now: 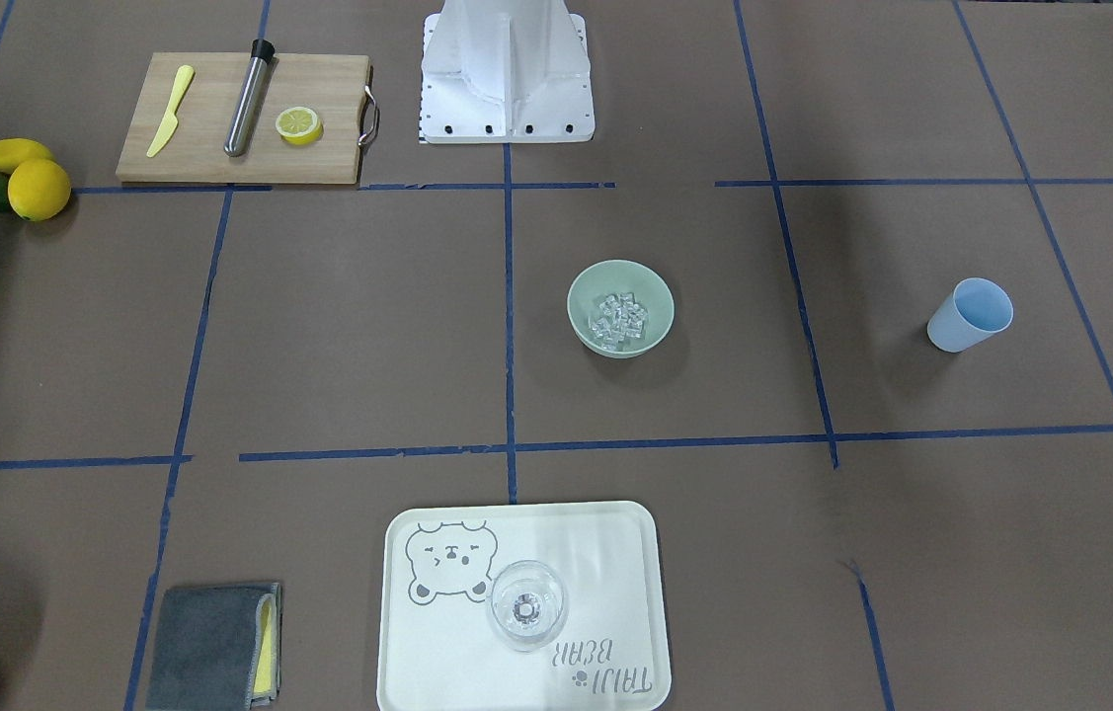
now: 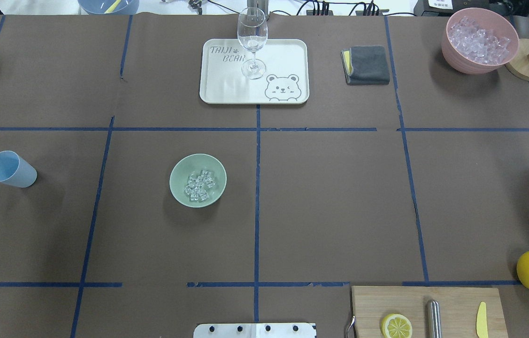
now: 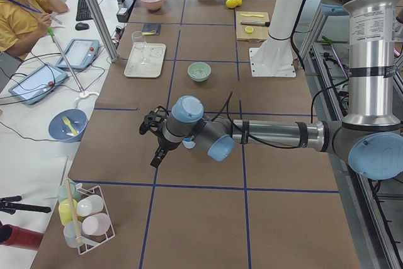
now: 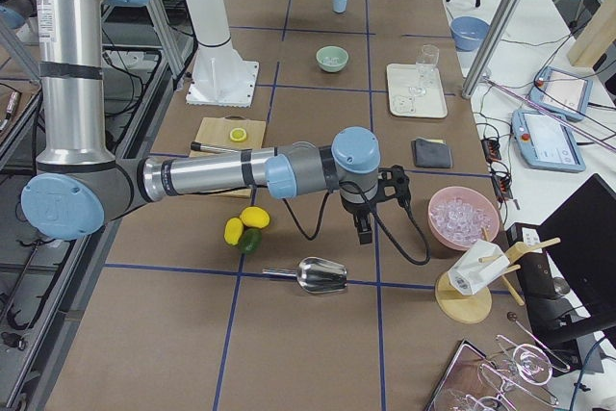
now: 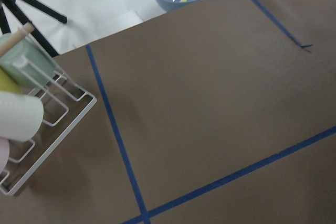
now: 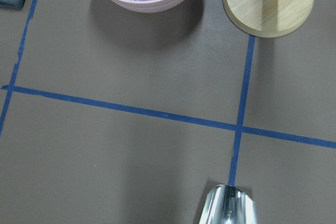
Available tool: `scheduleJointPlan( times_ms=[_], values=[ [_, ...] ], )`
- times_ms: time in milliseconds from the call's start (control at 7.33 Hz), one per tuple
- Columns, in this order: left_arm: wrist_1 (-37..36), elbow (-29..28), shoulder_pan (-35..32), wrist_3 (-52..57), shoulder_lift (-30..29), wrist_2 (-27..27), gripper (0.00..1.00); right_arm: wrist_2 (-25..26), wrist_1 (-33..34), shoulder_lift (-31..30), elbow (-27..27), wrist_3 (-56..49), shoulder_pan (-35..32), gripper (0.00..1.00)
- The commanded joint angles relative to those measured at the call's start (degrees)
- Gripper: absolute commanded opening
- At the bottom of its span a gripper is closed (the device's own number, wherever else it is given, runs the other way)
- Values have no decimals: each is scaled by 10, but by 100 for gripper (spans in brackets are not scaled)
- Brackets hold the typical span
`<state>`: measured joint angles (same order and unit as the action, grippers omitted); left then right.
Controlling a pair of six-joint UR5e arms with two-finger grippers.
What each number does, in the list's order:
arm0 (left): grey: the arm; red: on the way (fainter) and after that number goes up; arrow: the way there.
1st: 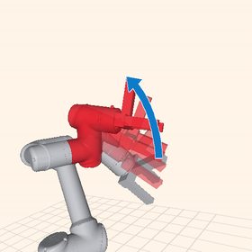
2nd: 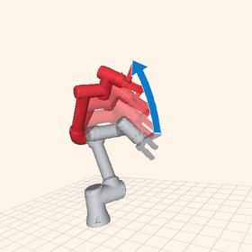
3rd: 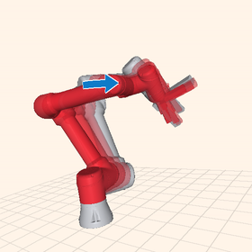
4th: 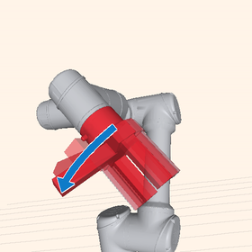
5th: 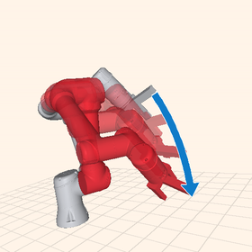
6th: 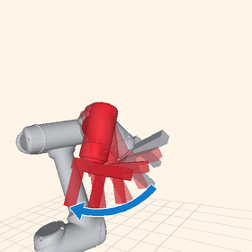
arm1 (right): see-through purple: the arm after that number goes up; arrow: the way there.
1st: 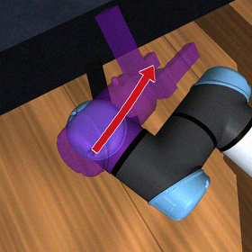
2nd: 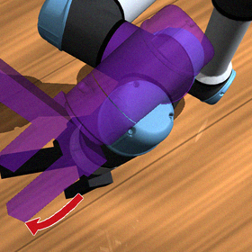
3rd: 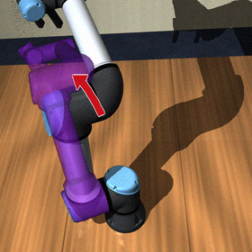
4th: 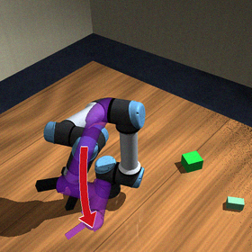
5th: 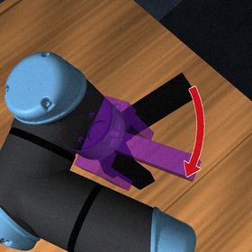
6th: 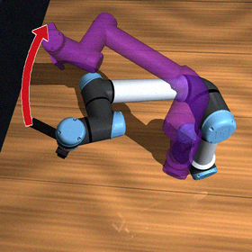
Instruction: Pour ice into bowl
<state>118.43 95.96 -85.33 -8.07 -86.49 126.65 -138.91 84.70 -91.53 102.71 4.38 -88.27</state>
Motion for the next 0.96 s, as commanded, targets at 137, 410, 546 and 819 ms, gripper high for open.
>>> scheduleJointPlan(
  times_ms=[137,410,546,819],
  values=[
    [-242,-6,-56,148,-30,5,100,-4,-2,6,92,49,65,100],
    [-269,11,-77,155,-28,7,100,3,0,70,138,169,160,100],
    [-264,9,-77,155,-27,11,100,7,1,101,142,223,197,100],
    [-265,12,-78,156,-20,78,100,91,8,182,147,374,319,100]
  ],
)
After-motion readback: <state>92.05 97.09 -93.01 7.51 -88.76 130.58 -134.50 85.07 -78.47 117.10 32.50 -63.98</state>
